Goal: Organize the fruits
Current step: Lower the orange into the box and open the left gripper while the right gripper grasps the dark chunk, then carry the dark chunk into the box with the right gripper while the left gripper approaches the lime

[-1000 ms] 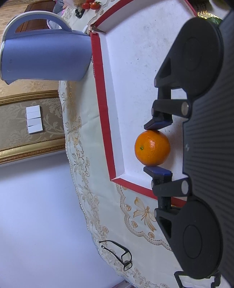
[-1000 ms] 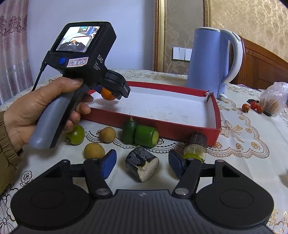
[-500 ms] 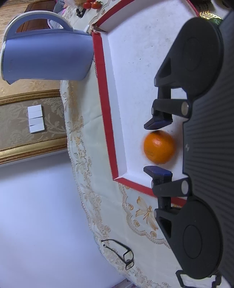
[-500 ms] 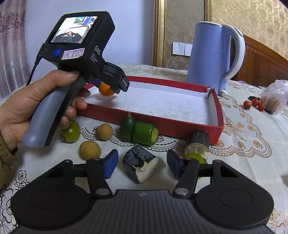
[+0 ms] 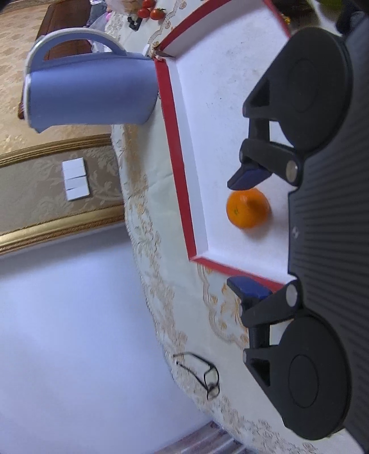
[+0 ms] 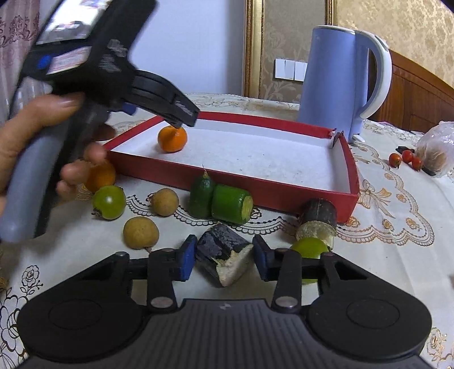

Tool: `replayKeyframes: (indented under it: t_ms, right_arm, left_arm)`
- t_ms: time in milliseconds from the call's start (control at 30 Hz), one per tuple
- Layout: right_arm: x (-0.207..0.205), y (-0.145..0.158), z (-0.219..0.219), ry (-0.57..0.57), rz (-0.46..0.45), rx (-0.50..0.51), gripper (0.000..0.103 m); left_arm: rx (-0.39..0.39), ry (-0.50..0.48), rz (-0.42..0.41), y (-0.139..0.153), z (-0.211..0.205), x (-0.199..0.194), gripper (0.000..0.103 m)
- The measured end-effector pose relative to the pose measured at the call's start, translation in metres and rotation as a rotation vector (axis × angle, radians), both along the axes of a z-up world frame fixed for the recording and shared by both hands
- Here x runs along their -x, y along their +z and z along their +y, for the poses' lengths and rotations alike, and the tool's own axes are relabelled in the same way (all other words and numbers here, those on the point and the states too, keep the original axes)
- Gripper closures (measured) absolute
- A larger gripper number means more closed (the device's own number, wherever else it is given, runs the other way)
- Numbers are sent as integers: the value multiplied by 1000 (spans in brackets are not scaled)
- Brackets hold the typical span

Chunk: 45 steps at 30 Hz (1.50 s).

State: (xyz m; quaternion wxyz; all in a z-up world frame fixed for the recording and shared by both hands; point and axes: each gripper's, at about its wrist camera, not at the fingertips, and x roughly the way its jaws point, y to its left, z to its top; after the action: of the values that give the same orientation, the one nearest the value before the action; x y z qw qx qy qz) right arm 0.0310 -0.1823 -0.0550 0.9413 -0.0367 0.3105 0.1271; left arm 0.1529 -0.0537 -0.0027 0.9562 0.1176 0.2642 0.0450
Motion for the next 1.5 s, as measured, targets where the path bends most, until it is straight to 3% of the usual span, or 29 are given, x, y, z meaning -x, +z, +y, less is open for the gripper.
replayKeyframes:
  t_ms: [333,467,633,733,1200,1500]
  right_arm:
    - [1,1,-1,6,-7,-17,62]
    - [4,6,-1,9,-22,-22,62]
    - [8,15,-5,9,-55,-25,62]
    - [8,24,-8,3,-84,-21,62]
    - [-11,61,-25,-44,-181,-44,62]
    - [-43,70,-31,-46,-171,-63,62]
  left_arm:
    - [49,-2,-32,14,14,39,32]
    - [52,6,-55,16,14,49,21]
    - [58,11,-67,18,15,60,14]
    - [62,12,-81,20,14,67,3]
    - [68,1,-61,14,18,83,0]
    - [97,12,-38,10,27,89,0]
